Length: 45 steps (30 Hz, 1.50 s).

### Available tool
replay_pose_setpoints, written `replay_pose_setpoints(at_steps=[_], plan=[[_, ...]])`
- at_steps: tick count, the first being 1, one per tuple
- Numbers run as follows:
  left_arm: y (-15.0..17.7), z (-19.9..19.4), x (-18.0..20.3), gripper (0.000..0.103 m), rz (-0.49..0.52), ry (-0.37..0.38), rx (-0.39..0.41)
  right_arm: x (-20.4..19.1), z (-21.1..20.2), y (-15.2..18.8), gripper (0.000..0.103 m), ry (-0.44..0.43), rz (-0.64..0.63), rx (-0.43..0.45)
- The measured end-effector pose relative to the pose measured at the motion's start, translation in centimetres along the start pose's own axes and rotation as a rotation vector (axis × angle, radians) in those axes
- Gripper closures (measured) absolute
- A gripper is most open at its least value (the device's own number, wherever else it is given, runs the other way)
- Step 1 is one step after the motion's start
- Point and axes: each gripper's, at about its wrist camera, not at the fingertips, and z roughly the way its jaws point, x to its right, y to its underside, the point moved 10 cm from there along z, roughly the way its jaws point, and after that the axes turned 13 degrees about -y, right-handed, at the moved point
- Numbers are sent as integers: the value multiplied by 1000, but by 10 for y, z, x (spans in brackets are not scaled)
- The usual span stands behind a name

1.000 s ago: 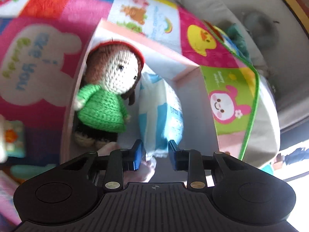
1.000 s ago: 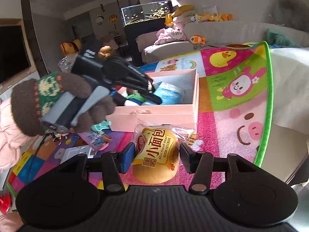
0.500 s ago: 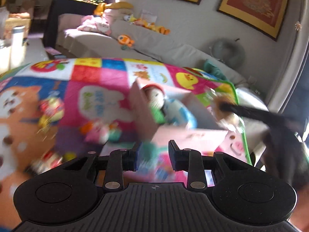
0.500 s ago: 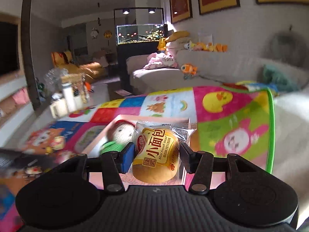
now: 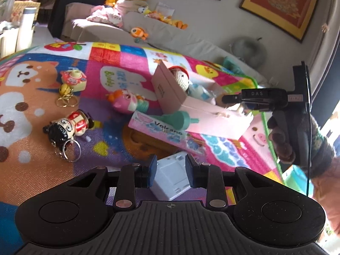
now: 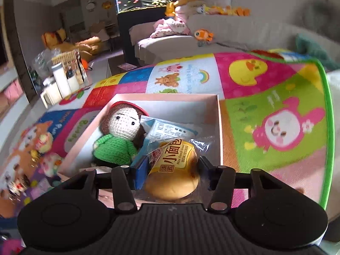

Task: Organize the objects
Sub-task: 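Place the bread bun into the pink box and open the right tool, then grasp the white plastic piece from the mat with the left tool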

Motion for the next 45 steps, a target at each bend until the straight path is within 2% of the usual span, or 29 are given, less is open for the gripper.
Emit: replay_pose_setpoints(at_steps=[1, 2, 6, 8, 10, 11, 15, 18, 23, 25, 26, 28, 31, 33, 37, 41, 45], plan=[[-1, -2, 0, 71, 2, 3, 6, 0, -4, 0, 37, -8, 14, 11], [-2, -5, -1, 71, 4, 4, 11, 0, -12, -1, 34, -5, 23, 33], [0, -9, -11, 71, -8, -8, 6, -1, -42, -6, 33, 19, 2, 102], [2, -8, -14, 71, -17, -17, 0, -2, -45, -5, 37, 17, 2, 75], [3, -7, -14, 71, -26, -15, 0, -3, -38, -1, 56, -6, 24, 26], [3, -7, -13, 71, -26, -11, 0, -3, -32, 0, 59, -2, 31, 3], [5, -5, -7, 71, -8, -7, -11, 2, -7, -7, 60, 50, 20, 1], [5, -7, -8, 71, -8, -6, -12, 7, 10, -6, 60, 60, 53, -43], [9, -7, -13, 71, -7, -16, -23, -8, -13, 7, 60, 55, -4, -51], [10, -5, -13, 71, -3, -24, -27, -14, -29, 12, 53, 60, -30, -30], [10, -6, -13, 71, -2, -22, -27, -16, -39, 15, 45, 68, -45, -11], [9, -6, -12, 71, -1, -20, -22, -24, -57, 21, 23, 77, -82, 33], [7, -6, -12, 71, -4, -33, -22, -40, -71, 36, 7, 66, -133, 68], [8, -6, -12, 71, 3, -50, -29, -51, -71, 51, 2, 48, -152, 64], [10, -8, -10, 71, 63, -58, -44, -69, -58, 84, 2, -19, -148, 9], [13, -16, -15, 71, 199, -92, -65, -66, -45, 105, 2, -27, -99, -20], [27, -20, -15, 71, 365, -114, -155, -48, -36, 120, 0, -29, -13, -40]])
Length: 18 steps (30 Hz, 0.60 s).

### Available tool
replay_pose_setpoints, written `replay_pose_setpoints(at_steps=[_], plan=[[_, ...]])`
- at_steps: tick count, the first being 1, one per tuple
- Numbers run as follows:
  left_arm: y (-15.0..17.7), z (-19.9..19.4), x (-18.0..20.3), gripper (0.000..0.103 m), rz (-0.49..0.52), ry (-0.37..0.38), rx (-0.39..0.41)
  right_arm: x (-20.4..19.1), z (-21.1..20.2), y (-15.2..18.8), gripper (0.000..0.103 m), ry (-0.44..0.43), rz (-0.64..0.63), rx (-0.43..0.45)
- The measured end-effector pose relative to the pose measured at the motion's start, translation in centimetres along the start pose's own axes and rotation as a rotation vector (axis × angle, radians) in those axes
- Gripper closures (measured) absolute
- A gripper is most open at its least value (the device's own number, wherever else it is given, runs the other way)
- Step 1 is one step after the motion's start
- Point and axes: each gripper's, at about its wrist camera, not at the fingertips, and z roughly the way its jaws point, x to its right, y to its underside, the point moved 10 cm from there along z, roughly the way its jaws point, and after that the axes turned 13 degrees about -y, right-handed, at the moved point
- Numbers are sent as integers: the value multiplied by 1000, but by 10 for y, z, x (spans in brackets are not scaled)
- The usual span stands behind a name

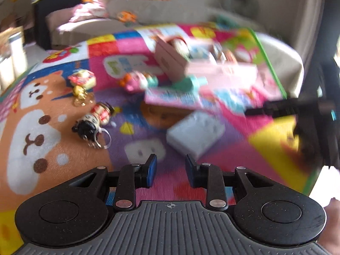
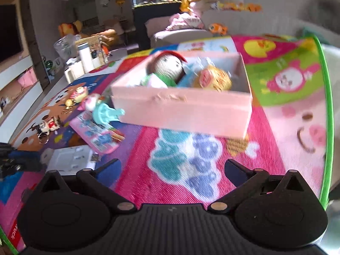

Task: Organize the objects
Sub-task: 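Grasp the white plastic piece from the mat with the left tool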

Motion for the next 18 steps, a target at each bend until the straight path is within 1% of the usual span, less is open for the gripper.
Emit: replay_pose_setpoints(at_steps=[1, 2, 3, 4, 6, 8, 9, 10, 12, 14, 16, 18], plan=[[4, 1, 6, 70, 48, 1, -23, 4, 3, 3, 0, -2, 24, -5], [8, 2, 13, 67, 93, 2, -40, 4, 0, 2, 0, -9, 29, 10], [9, 2, 21, 57, 141, -9, -36, 4, 1, 2, 0, -22, 36, 9], [9, 3, 28, 53, 173, -10, -37, 4, 1, 3, 0, -20, 37, 12], [8, 5, 42, 52, 205, 14, -42, 4, 1, 4, 0, -19, 36, 13], [3, 9, 49, 51, 210, 19, -39, 4, 1, 3, 0, -25, 42, 18], [1, 12, 50, 47, 200, 15, -43, 4, 1, 2, 0, -28, 45, 20], [-2, 15, 50, 46, 193, 9, -45, 4, 1, 2, 0, -29, 47, 21], [-5, 16, 52, 46, 200, 1, -49, 4, 1, 2, 0, -30, 47, 21], [-8, 14, 51, 49, 216, -9, -53, 4, 1, 2, 0, -29, 47, 21], [-16, 7, 47, 49, 221, -22, -10, 4, 1, 2, 0, -29, 47, 21], [-29, 1, 44, 49, 223, -26, 60, 4, 1, 2, 0, -30, 46, 21]])
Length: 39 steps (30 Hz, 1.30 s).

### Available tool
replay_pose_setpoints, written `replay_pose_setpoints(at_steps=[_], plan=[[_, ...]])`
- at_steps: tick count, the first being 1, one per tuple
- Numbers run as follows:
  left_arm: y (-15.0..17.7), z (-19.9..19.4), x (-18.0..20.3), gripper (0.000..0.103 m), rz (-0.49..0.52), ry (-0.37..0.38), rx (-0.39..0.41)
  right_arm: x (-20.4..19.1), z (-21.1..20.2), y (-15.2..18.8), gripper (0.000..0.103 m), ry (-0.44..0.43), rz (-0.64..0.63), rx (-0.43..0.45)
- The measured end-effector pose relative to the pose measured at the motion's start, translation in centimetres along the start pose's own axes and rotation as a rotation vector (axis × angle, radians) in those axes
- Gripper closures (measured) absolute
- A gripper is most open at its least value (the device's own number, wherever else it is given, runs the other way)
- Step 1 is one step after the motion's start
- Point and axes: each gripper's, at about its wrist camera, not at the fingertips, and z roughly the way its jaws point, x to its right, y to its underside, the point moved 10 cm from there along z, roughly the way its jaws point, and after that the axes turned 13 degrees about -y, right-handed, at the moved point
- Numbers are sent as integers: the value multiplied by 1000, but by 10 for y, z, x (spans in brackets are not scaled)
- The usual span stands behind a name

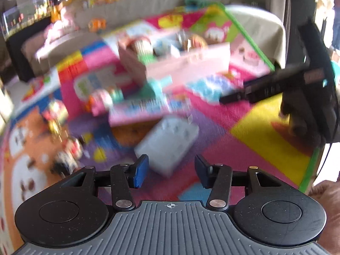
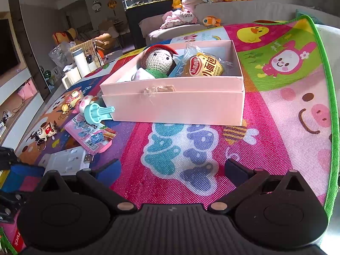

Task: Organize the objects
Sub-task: 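Grasp the white plastic piece from the mat with the left tool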

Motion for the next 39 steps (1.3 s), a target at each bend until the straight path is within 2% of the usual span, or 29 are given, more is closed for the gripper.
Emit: replay_pose_setpoints(at_steps=[2, 6, 7, 12, 13, 17, 19, 23, 27, 30, 32, 35, 37, 38, 39], plan=[[-9, 3, -2, 49, 1, 9, 19, 0, 0, 0, 0, 1, -1, -1], [-18, 33, -1, 47, 20, 15, -10, 0, 0, 0, 0, 2, -3, -3], [-23, 37, 0, 47, 14, 30, 13, 0, 0, 0, 0, 3, -3, -3], [-34, 54, 13, 46, -23, 135, -9, 0, 1, 0, 0, 4, -5, -6], [-33, 54, 17, 43, -20, 146, -16, 0, 1, 0, 0, 5, -7, -7], [-16, 52, 30, 40, 79, 156, -84, -1, 3, 2, 0, 10, -22, -25], [-9, 46, 30, 40, 105, 149, -66, -2, 4, 2, 0, 18, -37, -37], [-4, 43, 24, 42, 25, 153, -57, -3, 6, 3, 0, 35, -68, -54], [4, 34, 25, 45, -51, 60, -11, -4, 6, 2, 0, 45, -71, -54], [8, 27, 23, 50, -82, 34, -13, -18, 7, -9, 0, 1, -47, -10], [12, 23, 8, 50, -140, -14, -21, -36, 11, -22, 0, -32, -64, 23], [25, 24, -24, 50, -254, -109, -21, -69, 30, -37, 12, -68, -125, 32], [31, 21, -38, 50, -349, -96, 2, -85, 50, -44, 23, -75, -147, 17], [32, 20, -43, 50, -382, -96, 11, -90, 59, -46, 26, -73, -148, 10], [33, 19, -45, 50, -402, -92, 19, -93, 68, -48, 34, -71, -147, 2]])
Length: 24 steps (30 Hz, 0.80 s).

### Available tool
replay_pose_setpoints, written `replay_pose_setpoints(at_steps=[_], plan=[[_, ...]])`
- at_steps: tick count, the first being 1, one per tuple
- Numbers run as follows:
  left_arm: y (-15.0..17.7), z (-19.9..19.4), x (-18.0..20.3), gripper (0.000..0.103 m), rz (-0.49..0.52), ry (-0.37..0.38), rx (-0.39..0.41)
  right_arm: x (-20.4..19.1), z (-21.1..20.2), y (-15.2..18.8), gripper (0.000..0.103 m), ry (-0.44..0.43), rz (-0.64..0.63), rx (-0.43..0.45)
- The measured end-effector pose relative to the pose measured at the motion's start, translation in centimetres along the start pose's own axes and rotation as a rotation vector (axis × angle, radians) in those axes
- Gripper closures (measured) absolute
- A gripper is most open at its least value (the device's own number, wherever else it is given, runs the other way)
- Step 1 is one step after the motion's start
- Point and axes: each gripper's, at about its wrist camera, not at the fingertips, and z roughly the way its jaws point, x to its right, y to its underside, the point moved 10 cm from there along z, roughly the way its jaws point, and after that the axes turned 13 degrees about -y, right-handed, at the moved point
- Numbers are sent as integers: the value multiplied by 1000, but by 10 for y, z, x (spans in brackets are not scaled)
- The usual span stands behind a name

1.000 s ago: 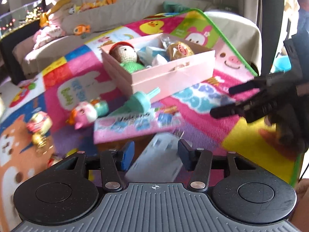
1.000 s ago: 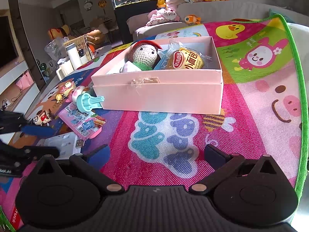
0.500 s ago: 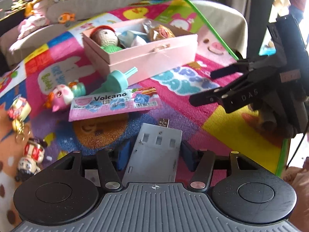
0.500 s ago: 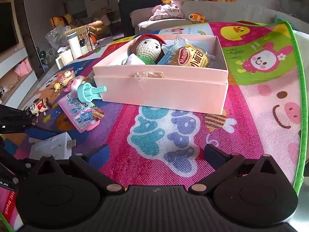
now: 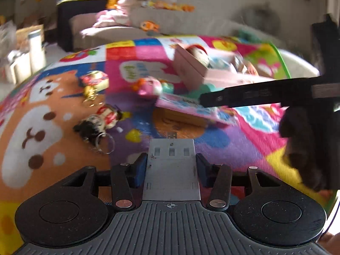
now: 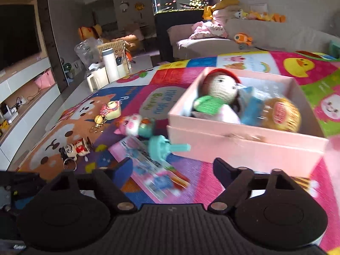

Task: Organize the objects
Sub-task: 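Grasp the white plastic piece from the mat with the left tool, then grasp the pink Volcano candy pack with the right tool and lift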

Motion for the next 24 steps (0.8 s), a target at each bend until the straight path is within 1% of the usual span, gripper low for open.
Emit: replay_pose_setpoints(at_steps=[1, 2, 3, 5, 7, 9, 12, 14, 15, 17, 18, 19, 21, 22, 24], plan=[[-1, -1, -2, 50, -15, 3, 5, -2, 7, -2, 42, 2, 0, -8], [-1, -1, -4, 50, -28, 6, 7, -2, 13, -4, 48, 8, -2, -18], [-2, -1, -4, 50, -40, 6, 9, -2, 18, -3, 61, 9, -3, -35], [-2, -1, -7, 50, -64, 12, 9, -4, 15, -2, 73, -17, 8, -42], [-1, -1, -8, 50, -79, 21, 10, -2, 4, 2, 91, -20, 9, -53], [-1, -1, -9, 50, -92, 29, 11, 4, -12, 10, 92, -27, 20, -72], [-1, 0, -11, 50, -122, 47, 11, 12, -34, 28, 92, -34, 15, -128], [-1, 0, -13, 49, -141, 58, 10, 14, -45, 34, 92, -25, -1, -132], [-1, 0, -13, 49, -147, 60, 10, 14, -49, 33, 92, -16, -11, -116], [-1, 0, -13, 49, -151, 55, 11, 14, -51, 28, 90, -6, -15, -81], [-1, 0, -12, 49, -150, 47, 13, 15, -48, 25, 79, -6, 1, -74], [-1, 0, -12, 49, -146, 32, 15, 18, -46, 23, 56, -11, 21, -68], [-1, 0, -13, 49, -144, -3, 19, 13, -39, 16, 32, -38, 32, -32], [-1, 0, -15, 49, -149, -17, 20, 8, -33, 14, 32, -55, 22, -27], [-1, 1, -18, 49, -161, -27, 20, -4, -20, 13, 32, -94, 0, -53]])
